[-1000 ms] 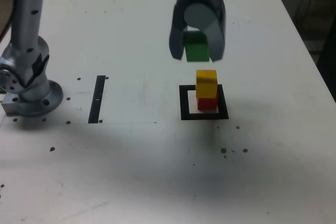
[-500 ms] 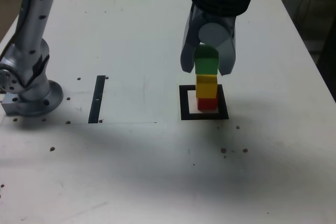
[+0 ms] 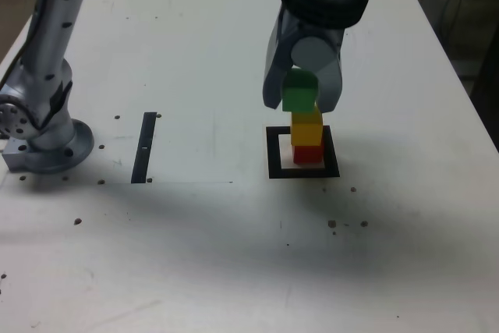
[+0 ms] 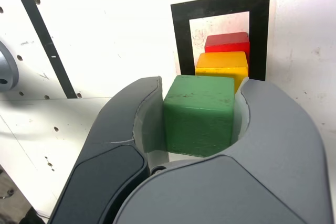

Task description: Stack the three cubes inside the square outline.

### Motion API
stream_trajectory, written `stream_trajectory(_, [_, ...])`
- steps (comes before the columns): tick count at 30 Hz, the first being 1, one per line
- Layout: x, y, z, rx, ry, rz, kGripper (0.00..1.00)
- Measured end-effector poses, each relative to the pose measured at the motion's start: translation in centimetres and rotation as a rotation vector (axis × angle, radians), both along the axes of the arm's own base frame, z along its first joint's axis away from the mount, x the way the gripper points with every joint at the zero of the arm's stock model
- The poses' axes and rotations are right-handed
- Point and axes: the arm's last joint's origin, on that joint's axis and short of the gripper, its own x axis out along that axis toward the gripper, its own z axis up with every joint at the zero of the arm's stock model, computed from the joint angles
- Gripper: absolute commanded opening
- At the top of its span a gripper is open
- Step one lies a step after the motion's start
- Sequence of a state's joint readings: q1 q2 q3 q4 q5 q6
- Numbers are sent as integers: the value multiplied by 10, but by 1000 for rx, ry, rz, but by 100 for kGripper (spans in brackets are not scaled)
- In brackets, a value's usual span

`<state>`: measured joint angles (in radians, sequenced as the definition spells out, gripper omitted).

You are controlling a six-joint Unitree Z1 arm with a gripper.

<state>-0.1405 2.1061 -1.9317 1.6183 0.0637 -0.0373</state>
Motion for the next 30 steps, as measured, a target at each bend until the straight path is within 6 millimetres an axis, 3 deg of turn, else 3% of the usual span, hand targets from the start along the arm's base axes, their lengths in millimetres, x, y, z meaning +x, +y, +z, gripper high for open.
stream_trajectory(14, [5, -1, -9, -11, 16, 2, 65])
stream_trajectory(23, [5, 0, -9, 1, 17, 1, 97])
stream_trajectory(30, [6, 1, -9, 12, 14, 1, 99])
